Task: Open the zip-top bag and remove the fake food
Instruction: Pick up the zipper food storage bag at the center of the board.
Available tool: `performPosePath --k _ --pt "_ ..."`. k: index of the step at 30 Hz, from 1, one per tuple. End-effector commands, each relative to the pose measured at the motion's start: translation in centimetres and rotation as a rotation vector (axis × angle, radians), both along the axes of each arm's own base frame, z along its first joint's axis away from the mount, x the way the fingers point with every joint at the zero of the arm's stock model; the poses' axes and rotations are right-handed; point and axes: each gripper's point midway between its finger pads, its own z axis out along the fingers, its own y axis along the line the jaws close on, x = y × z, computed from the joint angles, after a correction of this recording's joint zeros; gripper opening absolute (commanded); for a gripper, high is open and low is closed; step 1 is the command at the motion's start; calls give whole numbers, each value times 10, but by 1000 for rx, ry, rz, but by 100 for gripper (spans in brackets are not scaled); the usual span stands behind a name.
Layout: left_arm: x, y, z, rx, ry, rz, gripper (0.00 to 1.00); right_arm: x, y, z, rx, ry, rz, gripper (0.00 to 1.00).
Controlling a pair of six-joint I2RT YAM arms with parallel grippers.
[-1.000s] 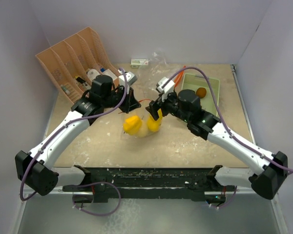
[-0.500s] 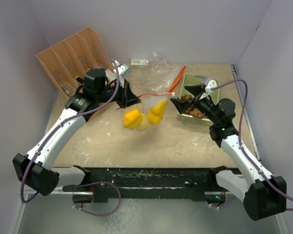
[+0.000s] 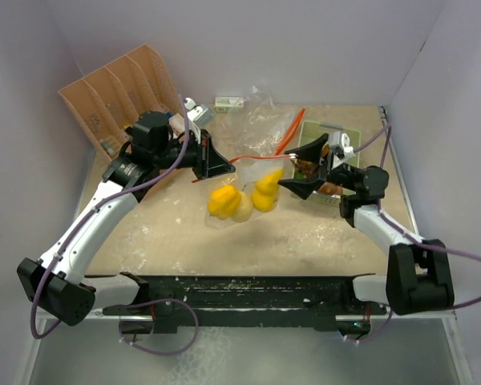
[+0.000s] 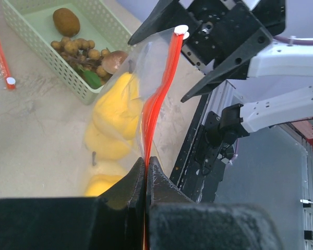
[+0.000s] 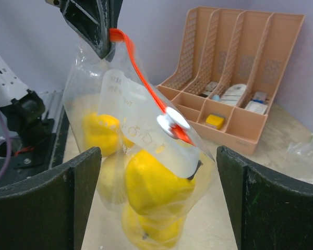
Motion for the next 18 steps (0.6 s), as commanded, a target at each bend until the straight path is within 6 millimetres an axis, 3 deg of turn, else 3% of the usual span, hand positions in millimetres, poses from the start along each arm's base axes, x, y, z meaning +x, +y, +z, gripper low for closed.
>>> performPosePath --k 1,5,12,18 --pt "-12 0 51 -92 -120 -44 0 -22 2 36 58 -150 117 89" --pt "-15 1 52 -93 -124 -52 0 -13 3 41 97 -127 134 71" --pt "-13 4 53 -97 -153 -17 0 -16 3 65 128 -162 135 59" --pt "-10 3 49 -90 -142 -19 0 -7 7 68 120 -136 167 32"
